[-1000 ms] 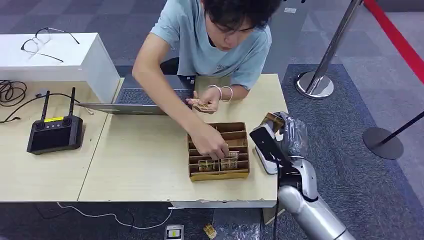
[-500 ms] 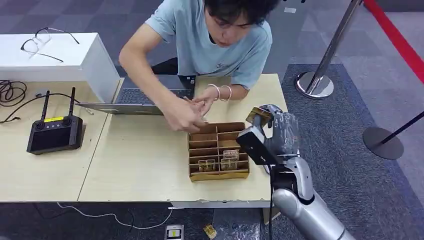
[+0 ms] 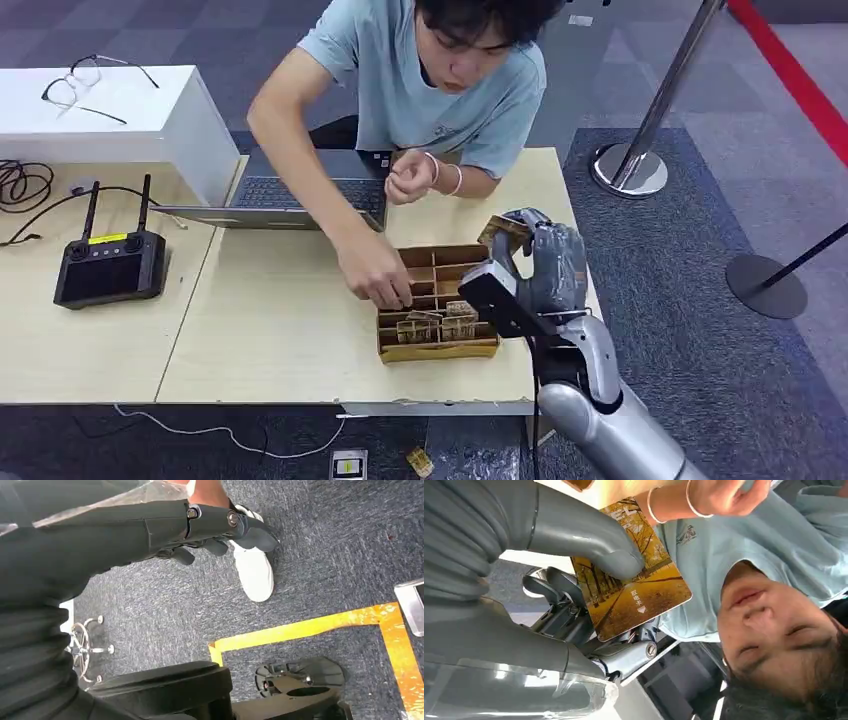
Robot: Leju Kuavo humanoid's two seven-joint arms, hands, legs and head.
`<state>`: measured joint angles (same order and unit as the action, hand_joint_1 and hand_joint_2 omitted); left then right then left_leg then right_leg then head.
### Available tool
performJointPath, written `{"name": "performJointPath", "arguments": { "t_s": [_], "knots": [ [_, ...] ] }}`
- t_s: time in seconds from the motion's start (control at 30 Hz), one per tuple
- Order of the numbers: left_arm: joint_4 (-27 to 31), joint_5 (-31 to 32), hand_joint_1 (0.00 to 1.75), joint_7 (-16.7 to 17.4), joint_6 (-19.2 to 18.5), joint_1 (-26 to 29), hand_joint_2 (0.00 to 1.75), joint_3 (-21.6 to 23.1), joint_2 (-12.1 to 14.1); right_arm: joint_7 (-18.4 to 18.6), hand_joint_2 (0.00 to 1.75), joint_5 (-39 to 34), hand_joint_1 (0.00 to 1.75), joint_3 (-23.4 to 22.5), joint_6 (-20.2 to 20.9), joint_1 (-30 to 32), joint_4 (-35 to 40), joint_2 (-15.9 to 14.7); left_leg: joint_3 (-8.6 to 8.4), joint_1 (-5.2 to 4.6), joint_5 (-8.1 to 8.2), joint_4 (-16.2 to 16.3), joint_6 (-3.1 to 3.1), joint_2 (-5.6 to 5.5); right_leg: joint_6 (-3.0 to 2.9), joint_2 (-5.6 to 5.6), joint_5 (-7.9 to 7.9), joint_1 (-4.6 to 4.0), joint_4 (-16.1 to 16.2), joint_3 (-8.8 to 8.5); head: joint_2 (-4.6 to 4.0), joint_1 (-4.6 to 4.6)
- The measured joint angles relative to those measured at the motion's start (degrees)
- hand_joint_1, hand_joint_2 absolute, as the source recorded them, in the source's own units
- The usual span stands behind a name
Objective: Pass the card to the sensor for recognition and then transmit it.
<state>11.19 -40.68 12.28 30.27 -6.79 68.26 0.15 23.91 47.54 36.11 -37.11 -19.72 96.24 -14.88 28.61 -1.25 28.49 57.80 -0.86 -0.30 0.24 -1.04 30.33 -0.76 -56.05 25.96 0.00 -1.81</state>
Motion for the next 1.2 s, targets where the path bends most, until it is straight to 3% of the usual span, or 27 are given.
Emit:
{"name": "performJointPath", "arguments": {
  "t_s": [0.9, 1.2],
  "knots": [
    [0.0, 0.1, 0.00, -0.4, 0.4, 0.0, 1.75, 0.0, 0.0, -2.9, 1.75, -0.3, 1.75, 5.6, 0.4, -1.9, -1.4, 4.1, 0.02, 0.00, 0.00, 0.0, 0.00, 0.00, 0.00, 0.00, 0.00, -0.01, 0.0, 0.00, 0.00, 0.00],
    [0.0, 0.5, 0.00, 0.8, 0.3, 0.0, 1.75, 0.0, 0.0, -3.9, 1.75, -1.0, 1.75, 7.3, 0.5, -2.0, -3.0, 5.3, 0.03, 0.00, 0.00, 0.0, 0.00, 0.00, 0.00, 0.00, 0.00, 0.00, 0.0, 0.00, 0.00, 0.00]
  ]
}}
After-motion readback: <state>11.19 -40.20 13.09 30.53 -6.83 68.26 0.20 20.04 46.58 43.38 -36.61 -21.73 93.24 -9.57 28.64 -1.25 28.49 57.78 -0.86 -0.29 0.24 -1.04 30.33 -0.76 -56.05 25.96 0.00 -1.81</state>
